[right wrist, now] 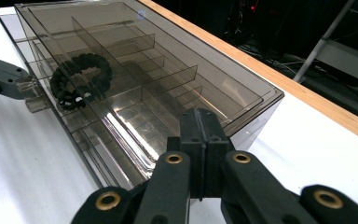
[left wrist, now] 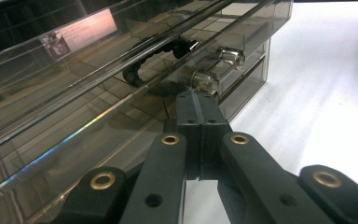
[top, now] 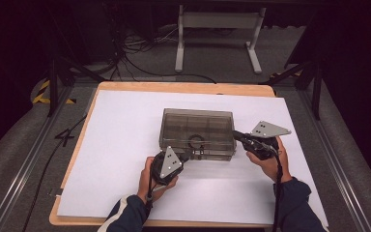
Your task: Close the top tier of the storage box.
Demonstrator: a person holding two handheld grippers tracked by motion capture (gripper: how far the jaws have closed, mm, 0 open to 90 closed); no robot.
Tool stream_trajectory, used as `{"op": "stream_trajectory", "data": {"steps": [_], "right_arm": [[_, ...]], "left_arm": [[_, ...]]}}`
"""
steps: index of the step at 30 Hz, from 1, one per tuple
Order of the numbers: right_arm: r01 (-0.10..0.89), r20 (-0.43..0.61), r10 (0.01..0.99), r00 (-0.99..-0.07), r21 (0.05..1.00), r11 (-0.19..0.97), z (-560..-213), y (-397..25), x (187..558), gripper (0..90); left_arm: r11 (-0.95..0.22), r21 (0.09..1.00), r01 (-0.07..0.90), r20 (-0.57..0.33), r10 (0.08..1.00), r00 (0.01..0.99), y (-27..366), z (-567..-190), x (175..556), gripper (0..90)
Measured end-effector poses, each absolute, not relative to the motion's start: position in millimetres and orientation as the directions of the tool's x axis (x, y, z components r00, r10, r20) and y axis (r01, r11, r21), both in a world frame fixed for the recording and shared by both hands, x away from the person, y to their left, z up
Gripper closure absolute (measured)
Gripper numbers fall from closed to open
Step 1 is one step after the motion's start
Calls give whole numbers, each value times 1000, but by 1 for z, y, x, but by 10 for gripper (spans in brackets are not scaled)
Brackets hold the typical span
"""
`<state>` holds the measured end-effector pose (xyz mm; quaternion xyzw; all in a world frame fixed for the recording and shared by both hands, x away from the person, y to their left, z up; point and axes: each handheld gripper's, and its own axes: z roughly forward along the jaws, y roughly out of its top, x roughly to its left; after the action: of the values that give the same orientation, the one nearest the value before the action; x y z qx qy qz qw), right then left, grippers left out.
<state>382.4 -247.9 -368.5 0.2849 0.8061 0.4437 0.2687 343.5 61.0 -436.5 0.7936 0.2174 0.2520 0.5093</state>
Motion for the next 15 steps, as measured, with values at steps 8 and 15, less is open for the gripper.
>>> {"op": "stream_trajectory", "data": {"steps": [8,15], "right_arm": [[219,-181,697,-694,869,444,-369,-248,382,900],[218,-183,697,-693,869,445,-369,-248,382,900]], "left_arm": [[-386,918,95,178,613,770,57,-438,348,894],[-386,917,96,182,622,761,56,-438,352,889]]}}
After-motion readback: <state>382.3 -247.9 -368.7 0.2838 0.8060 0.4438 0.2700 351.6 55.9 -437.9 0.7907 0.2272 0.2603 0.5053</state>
